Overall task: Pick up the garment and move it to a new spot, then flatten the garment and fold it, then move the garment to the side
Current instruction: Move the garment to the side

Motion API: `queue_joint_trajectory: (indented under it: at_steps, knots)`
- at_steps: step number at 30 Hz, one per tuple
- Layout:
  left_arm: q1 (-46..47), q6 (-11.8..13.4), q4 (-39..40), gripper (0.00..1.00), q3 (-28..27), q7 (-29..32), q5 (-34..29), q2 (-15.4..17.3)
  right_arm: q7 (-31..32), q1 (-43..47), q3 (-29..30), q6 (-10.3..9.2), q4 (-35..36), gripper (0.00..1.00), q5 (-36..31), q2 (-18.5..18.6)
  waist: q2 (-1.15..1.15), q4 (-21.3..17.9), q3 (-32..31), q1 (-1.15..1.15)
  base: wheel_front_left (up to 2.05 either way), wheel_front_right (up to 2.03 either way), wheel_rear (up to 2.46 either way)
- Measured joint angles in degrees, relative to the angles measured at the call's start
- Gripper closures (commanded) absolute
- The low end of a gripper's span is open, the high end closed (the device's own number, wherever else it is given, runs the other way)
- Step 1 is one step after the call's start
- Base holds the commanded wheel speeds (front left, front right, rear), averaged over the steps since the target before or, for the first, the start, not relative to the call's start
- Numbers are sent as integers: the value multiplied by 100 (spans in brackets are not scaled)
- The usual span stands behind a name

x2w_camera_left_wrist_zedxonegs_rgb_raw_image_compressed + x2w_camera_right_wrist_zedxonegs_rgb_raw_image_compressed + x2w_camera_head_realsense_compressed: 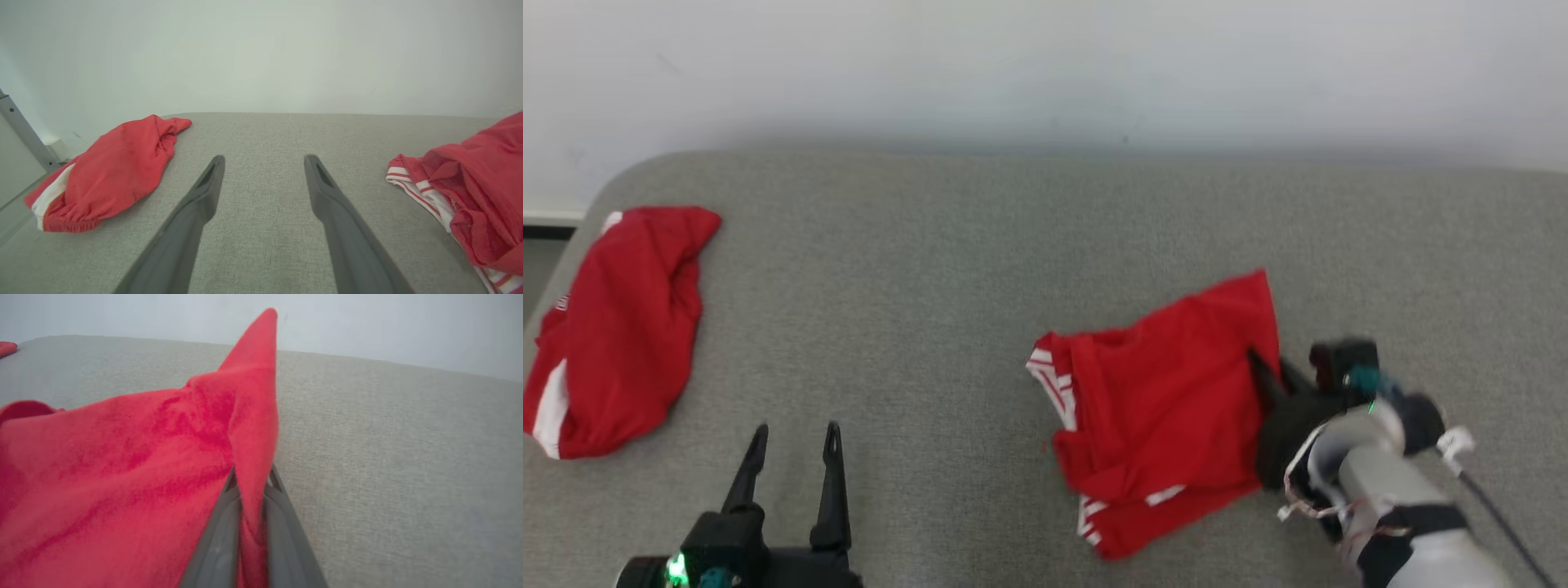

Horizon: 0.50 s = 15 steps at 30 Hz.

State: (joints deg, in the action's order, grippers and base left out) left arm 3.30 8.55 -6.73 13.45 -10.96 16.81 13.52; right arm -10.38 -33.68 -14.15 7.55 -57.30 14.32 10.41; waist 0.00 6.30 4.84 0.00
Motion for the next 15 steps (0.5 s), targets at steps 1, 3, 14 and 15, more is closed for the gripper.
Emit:
queue_joint_trajectory:
  at_steps: [1, 3, 14, 15]
  knots:
    - [73, 0, 32, 0, -1, -18, -2, -1, 31, -139, -131, 0, 55, 100, 46, 120, 0, -23, 73, 0, 0, 0, 0]
    - [225, -2, 100, 0, 22, -54, -14, -20, 109, -430, -391, 0, 159, 100, 104, 445, 0, -78, 243, 0, 0, 0, 0]
    - [1100, -100, 266, 0, 157, -214, -258, -25, 368, -1727, -1293, 0, 637, 100, 738, 2059, 1, -502, 1367, 2, 0, 0, 0]
    - [1201, -99, 379, 0, 153, -244, -308, 24, 441, -1924, -1402, 0, 695, 100, 825, 2313, 1, -600, 1557, 2, 0, 0, 0]
